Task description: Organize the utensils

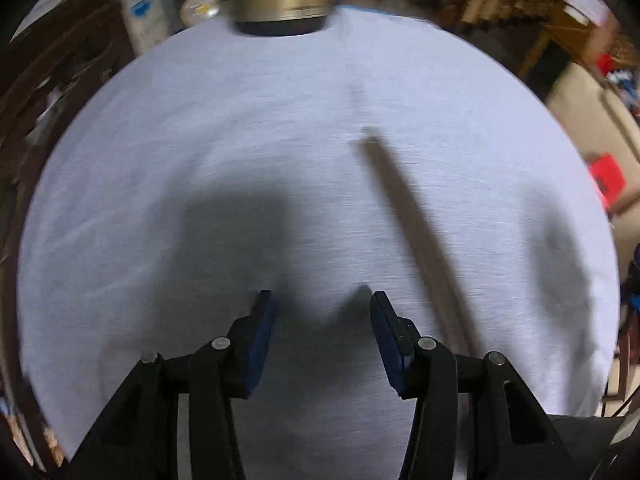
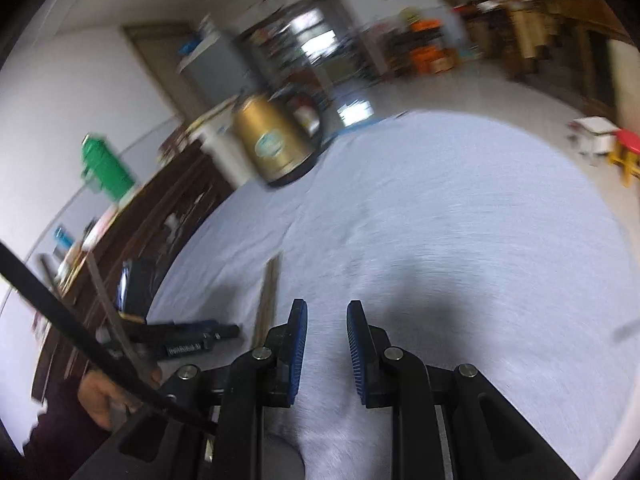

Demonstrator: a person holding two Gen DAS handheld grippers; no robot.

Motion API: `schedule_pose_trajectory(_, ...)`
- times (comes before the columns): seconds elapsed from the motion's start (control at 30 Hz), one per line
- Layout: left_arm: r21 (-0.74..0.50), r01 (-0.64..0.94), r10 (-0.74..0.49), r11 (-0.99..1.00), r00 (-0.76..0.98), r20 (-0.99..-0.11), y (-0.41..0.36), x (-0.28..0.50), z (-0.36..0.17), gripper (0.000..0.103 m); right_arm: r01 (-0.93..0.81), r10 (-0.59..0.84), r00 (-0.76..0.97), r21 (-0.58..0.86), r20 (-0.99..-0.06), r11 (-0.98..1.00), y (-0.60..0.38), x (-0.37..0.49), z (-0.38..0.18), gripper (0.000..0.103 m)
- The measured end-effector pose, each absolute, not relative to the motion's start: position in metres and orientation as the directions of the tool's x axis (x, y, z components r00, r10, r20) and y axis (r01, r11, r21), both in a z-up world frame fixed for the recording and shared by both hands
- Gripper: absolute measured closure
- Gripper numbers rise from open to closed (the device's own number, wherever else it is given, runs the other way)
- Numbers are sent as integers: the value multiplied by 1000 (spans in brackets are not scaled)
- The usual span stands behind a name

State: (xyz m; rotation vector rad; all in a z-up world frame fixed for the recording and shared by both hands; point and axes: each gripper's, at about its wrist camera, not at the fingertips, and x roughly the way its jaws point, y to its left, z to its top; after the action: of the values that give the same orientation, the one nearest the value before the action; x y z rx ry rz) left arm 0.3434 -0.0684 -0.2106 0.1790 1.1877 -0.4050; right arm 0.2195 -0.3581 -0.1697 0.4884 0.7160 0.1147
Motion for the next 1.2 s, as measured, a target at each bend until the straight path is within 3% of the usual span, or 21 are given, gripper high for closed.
schedule_pose_trajectory(0.13, -202, 321, -299, 925, 287, -910, -36, 348, -199, 52, -129, 516, 573, 551, -638, 825, -346, 297, -201, 81)
schedule_pose_trajectory(0.33, -228, 309, -328, 923, 325, -887, -18, 329, -180, 52, -314, 616, 315, 533, -722, 786, -298, 362, -231, 74)
schedule_pose_trajectory(0.43, -236, 292, -329, 927, 325, -887, -8, 325, -180, 52, -402, 577, 257, 457, -775, 793, -271, 361, -233, 47)
schedule_pose_trajectory(0.53, -250, 290, -340, 924, 320, -884, -1, 321, -180, 52, -453, 548, 255, 402, -797, 796, -258, 354, -235, 38)
schedule_pose_trajectory(0.63, -256, 294, -346, 921, 313, -884, -7, 320, -184, 52, -463, 516, 283, 356, -808, 812, -252, 354, -237, 39)
schedule_pose_trajectory(0.67, -258, 296, -348, 920, 313, -884, -7, 319, -183, 52, -467, 492, 297, 325, -819, 823, -250, 353, -237, 44)
schedule_pose_trajectory(0.7, -260, 297, -351, 919, 314, -882, -6, 317, -182, 52, -474, 468, 304, 295, -830, 830, -246, 354, -236, 48)
schedule_pose_trajectory(0.77, -261, 298, -353, 918, 315, -881, -7, 312, -177, 52, -493, 377, 336, 180, -863, 851, -242, 353, -234, 73)
schedule_pose_trajectory(0.87, -259, 300, -352, 918, 315, -882, -8, 310, -176, 52, -442, 301, 359, 124, -884, 889, -256, 356, -230, 73)
schedule_pose_trajectory(0.93, -266, 311, -362, 913, 313, -878, -11, 307, -177, 52, -331, 133, 414, -13, -900, 944, -281, 357, -233, 77)
schedule_pose_trajectory(1.07, -254, 359, -371, 898, 307, -876, -36, 306, -176, 52, -253, 276, 440, 177, -855, 951, -323, 348, -217, 77)
schedule_pose_trajectory(1.2, -241, 396, -368, 886, 285, -885, -77, 319, -179, 49, -265, 273, 468, 162, -841, 951, -313, 346, -213, 76)
